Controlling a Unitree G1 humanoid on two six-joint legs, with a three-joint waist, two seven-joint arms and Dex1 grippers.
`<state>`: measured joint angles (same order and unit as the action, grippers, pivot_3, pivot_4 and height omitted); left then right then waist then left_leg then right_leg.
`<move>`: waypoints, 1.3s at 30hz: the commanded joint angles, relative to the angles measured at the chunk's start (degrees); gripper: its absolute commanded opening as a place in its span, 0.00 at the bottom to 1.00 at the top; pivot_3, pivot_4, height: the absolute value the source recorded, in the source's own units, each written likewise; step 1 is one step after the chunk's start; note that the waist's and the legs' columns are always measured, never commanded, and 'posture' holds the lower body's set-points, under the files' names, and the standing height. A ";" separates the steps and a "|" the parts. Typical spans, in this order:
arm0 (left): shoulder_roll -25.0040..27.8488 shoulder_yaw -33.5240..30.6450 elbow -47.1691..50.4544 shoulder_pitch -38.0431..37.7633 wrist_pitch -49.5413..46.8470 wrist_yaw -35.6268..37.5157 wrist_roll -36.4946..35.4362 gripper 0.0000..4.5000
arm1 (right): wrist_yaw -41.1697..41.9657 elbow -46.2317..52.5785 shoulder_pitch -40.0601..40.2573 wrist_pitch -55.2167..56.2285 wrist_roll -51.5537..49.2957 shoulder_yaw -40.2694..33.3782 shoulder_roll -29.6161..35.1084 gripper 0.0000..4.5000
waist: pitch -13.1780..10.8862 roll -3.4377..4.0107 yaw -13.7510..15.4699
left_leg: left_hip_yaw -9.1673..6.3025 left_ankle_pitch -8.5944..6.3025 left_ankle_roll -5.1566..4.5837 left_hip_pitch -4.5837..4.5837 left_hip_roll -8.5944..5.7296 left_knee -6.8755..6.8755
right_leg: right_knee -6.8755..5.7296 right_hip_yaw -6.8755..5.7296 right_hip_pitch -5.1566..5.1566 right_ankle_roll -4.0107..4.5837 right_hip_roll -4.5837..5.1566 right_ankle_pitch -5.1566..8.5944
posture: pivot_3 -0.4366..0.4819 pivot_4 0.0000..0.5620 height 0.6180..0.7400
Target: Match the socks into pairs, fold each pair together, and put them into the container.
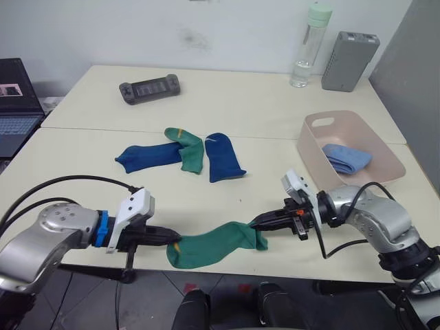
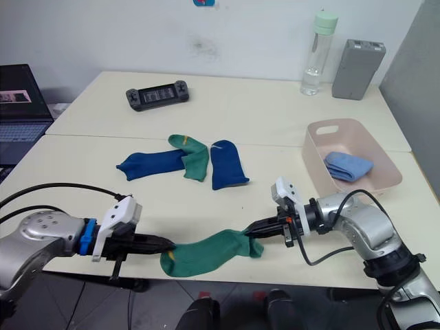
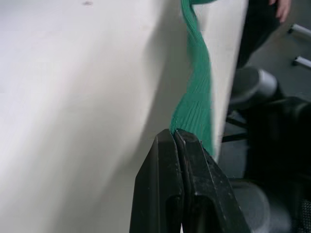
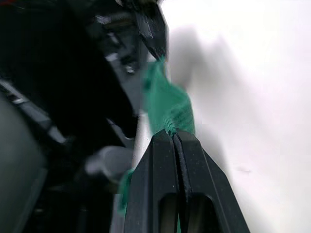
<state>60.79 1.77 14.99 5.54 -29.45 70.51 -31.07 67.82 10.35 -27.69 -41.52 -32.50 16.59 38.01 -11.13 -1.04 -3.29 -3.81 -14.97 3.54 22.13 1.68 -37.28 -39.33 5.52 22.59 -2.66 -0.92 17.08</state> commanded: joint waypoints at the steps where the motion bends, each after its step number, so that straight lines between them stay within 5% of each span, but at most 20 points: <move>1: -3.09 4.08 -6.41 6.56 5.64 -0.81 7.60 0.00 | -0.88 -5.69 -3.44 4.85 4.43 0.25 -2.23 0.00 | 0.01 -0.01 0.02 | 0.01 0.01 0.00 0.06 0.00 0.10 | 0.08 0.00 0.05 -0.02 0.00 -0.02 | 0.48 0.27 1.00; 5: -6.78 6.65 -12.23 13.35 9.39 -0.12 11.85 0.00 | 0.06 -9.71 -5.66 8.16 8.01 0.82 -3.80 0.00 | 0.03 -0.03 0.14 | -0.07 0.03 0.02 0.80 0.02 0.17 | 0.12 -0.12 0.77 0.38 -0.02 -0.33 | 0.48 0.27 1.00; 18: -15.18 11.30 -25.92 22.37 23.54 0.67 22.72 0.00 | 1.53 -13.94 -6.85 10.62 12.48 -0.26 -3.60 0.00 | 0.03 -0.03 0.17 | -0.11 0.04 0.00 0.82 0.01 0.15 | 0.16 -0.18 0.71 0.37 0.02 -0.37 | 0.48 0.27 1.00; 28: -17.93 8.90 -29.37 25.09 27.85 0.83 22.51 0.00 | -0.43 -15.28 -7.12 11.44 13.27 -2.71 -3.75 0.00 | 0.03 -0.03 0.14 | -0.16 0.04 -0.01 0.79 -0.01 -0.09 | -0.14 -0.20 0.68 0.34 0.02 -0.39 | 0.48 0.27 1.00; 31: -18.15 8.72 -29.14 24.91 28.87 0.72 22.59 0.13 | -0.48 -14.94 -7.15 11.15 12.37 -3.82 -4.13 0.15 | 0.03 -0.02 0.12 | -0.18 0.03 -0.01 0.79 -0.01 -0.30 | -0.32 -0.21 0.68 0.34 0.01 -0.39 | 0.48 0.27 1.00; 38: -18.59 0.66 -21.41 20.48 27.27 -5.92 18.55 0.62 | -3.54 -8.71 -6.91 9.17 7.20 -11.55 -5.37 0.70 | 0.03 -0.02 -0.14 | -0.19 0.03 -0.02 0.79 0.00 -0.62 | -0.62 -0.17 0.68 0.33 -0.01 -0.38 | 0.48 0.27 1.00; 39: -18.69 -0.39 -17.65 18.06 26.11 -6.67 17.26 0.70 | -3.52 -6.00 -5.97 8.37 6.12 -11.92 -5.22 0.71 | 0.03 -0.02 -0.14 | -0.20 0.03 -0.02 0.79 0.01 -0.62 | -0.64 -0.16 0.69 0.33 -0.01 -0.38 | 0.48 0.27 1.00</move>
<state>42.40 4.06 -7.92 25.40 -2.46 65.53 -11.35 64.56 -0.83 -33.95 -32.26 -23.59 6.82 32.66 -11.10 -1.07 -3.43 -4.03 -14.94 3.52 22.92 1.69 -37.89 -39.96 5.34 23.28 -2.33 -0.93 16.70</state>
